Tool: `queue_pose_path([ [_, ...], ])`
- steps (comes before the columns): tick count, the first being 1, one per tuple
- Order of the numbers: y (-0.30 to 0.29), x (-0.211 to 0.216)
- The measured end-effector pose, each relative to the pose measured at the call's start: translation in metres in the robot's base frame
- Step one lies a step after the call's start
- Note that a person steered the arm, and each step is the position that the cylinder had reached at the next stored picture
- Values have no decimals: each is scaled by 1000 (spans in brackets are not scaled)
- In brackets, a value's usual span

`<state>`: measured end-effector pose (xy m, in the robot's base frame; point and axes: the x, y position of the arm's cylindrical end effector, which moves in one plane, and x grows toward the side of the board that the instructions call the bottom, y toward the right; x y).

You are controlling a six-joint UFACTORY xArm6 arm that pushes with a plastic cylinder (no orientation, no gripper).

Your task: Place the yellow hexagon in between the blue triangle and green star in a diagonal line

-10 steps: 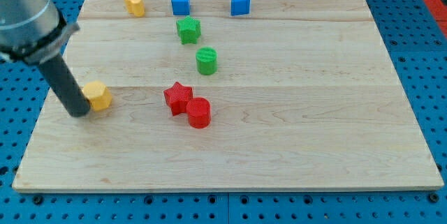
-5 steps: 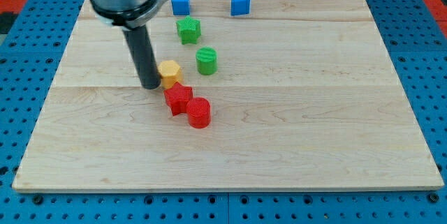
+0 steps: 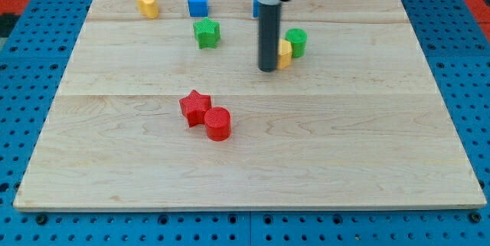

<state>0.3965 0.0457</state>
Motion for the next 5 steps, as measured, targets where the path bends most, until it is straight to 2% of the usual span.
queue_pose_path([
  [1,1,23],
  [4,10,-77],
  [5,21,-82],
])
